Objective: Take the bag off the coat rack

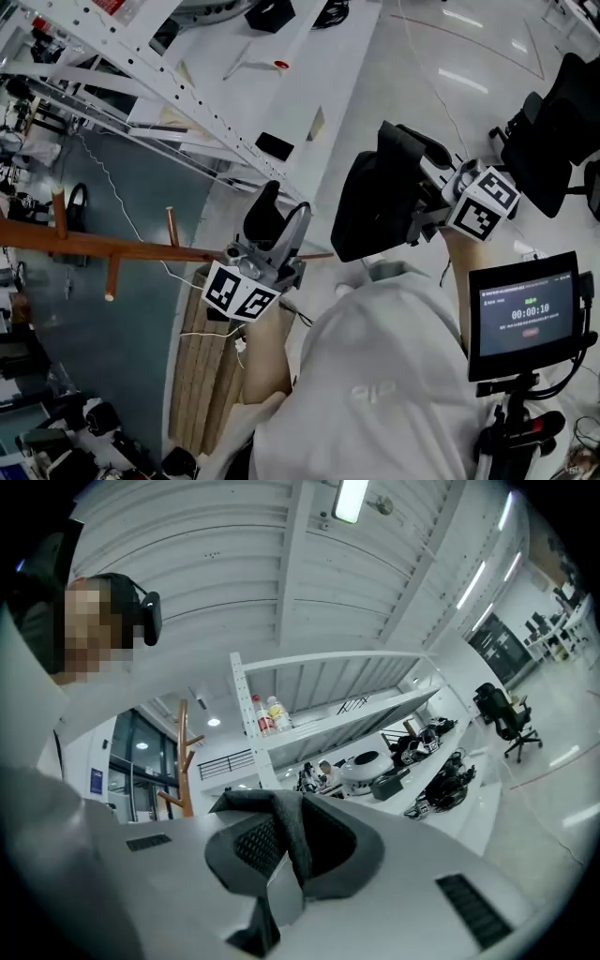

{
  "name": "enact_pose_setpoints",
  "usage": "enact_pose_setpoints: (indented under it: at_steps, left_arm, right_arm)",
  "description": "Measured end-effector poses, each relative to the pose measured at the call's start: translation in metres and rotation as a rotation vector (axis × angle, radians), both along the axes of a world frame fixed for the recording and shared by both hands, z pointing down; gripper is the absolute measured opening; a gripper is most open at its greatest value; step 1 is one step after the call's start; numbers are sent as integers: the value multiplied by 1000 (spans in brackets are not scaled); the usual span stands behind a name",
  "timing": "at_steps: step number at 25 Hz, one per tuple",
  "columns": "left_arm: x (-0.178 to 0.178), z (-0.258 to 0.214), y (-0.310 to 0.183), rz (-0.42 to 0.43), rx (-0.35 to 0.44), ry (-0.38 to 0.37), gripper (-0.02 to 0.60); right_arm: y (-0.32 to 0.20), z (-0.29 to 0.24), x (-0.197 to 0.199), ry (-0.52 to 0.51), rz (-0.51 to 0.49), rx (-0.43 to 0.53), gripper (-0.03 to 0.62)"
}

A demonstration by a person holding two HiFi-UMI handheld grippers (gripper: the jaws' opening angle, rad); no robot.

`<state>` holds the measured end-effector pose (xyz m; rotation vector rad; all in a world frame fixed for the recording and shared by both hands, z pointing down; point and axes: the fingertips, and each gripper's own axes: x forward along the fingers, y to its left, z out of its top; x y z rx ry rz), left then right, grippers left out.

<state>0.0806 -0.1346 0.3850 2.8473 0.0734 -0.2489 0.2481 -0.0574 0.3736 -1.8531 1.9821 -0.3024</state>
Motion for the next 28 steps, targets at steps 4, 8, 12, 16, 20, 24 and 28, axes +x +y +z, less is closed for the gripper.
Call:
enact_pose_setpoints:
  at_steps: [4,8,12,16,20,24,28]
  left_arm:
    - [30,2,21,73,-21,-4,264]
    - [50,5,38,124,-35,-14,264]
    - [62,12,53,164,-45,-40,264]
    - [69,15,57,181,-60,-47,264]
    - [69,16,59,185,-67,-46,264]
    - [65,14,61,190,-68,-31,264]
    - [60,11,61,192,-63,-17,264]
  right_arm:
    - [34,7,26,-6,89,-27,37]
    - [60,14,47,-28,155,-48,37]
    - [81,18,60,-42,192,-65,37]
    - [91,18,68,-46,217,-71,37]
    - [95,15,68,-44,215,-63,37]
    - [92,10,62,-28,190,-60,37]
    - [89,6,56,-30,173,-52,37]
